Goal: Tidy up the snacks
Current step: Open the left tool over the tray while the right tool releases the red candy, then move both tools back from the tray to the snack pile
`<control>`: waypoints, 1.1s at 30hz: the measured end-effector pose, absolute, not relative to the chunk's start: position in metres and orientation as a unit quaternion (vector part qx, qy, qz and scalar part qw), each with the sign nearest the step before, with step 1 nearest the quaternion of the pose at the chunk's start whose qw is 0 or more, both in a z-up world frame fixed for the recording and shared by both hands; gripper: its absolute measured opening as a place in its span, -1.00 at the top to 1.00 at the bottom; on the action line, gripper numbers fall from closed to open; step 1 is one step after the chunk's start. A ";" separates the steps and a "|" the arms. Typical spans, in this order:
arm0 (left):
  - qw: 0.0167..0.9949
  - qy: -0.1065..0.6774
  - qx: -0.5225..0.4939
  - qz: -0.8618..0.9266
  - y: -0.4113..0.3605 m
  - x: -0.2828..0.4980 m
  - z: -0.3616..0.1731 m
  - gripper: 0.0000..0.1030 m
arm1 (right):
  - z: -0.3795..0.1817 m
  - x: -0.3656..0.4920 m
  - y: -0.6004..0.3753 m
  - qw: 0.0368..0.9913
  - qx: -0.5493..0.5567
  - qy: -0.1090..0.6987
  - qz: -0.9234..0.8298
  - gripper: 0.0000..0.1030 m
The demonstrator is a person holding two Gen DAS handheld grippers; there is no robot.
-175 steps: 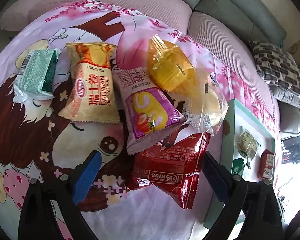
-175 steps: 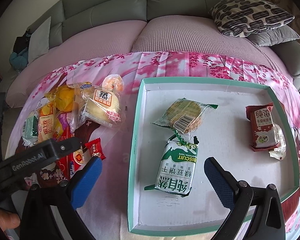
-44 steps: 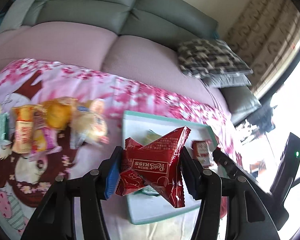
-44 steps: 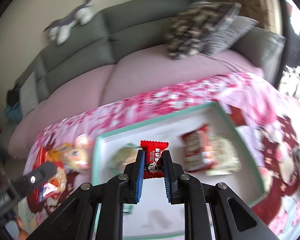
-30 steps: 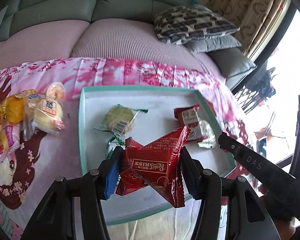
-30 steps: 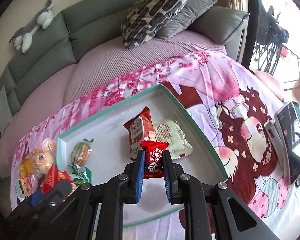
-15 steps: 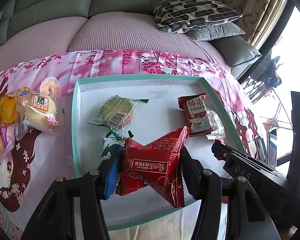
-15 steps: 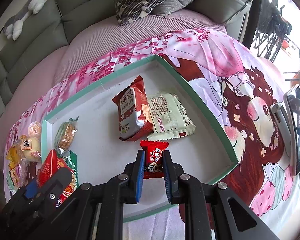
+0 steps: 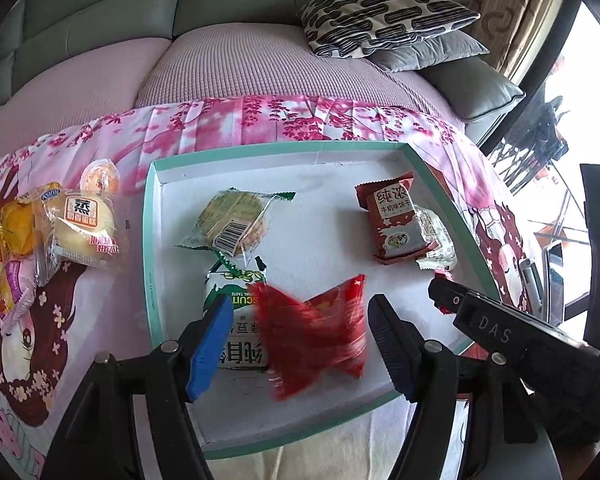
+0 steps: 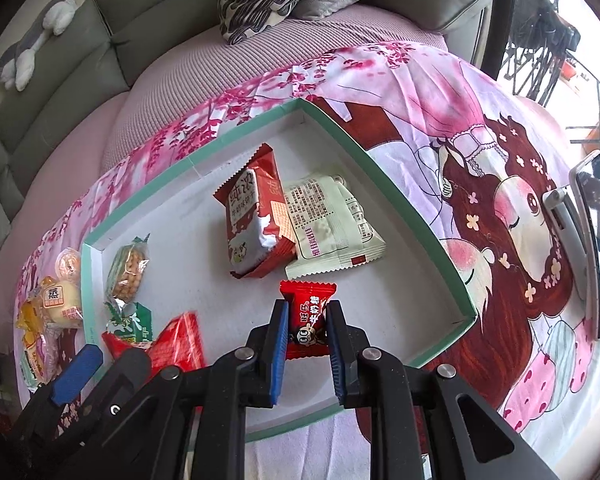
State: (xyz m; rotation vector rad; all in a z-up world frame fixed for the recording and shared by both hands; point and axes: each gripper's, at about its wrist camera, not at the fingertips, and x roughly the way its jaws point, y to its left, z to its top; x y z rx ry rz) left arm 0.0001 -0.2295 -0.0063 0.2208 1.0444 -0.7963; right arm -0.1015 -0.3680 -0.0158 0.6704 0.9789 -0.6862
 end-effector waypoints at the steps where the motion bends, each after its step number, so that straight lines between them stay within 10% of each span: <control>1: 0.787 0.483 0.105 -0.369 -0.230 -0.001 -0.006 -0.40 | -0.016 -0.102 -0.369 0.774 0.313 0.451 -0.317 0.53; 4: 0.789 0.479 0.110 -0.368 -0.230 -0.002 -0.004 -0.57 | -0.016 -0.103 -0.370 0.773 0.318 0.449 -0.317 0.41; 8: 0.797 0.474 0.103 -0.360 -0.224 0.002 -0.001 -0.58 | -0.014 -0.107 -0.372 0.771 0.326 0.441 -0.322 -0.32; 22: 0.853 0.465 0.049 -0.232 -0.176 0.042 0.000 -0.60 | -0.014 -0.107 -0.374 0.779 0.337 0.430 -0.307 -0.82; 25: 0.870 0.456 0.048 -0.183 -0.163 0.051 -0.002 -1.00 | -0.013 -0.107 -0.375 0.782 0.336 0.426 -0.307 -0.95; 33: 0.894 0.436 0.041 -0.092 -0.132 0.071 -0.006 -1.00 | -0.008 -0.105 -0.376 0.797 0.327 0.411 -0.297 -1.00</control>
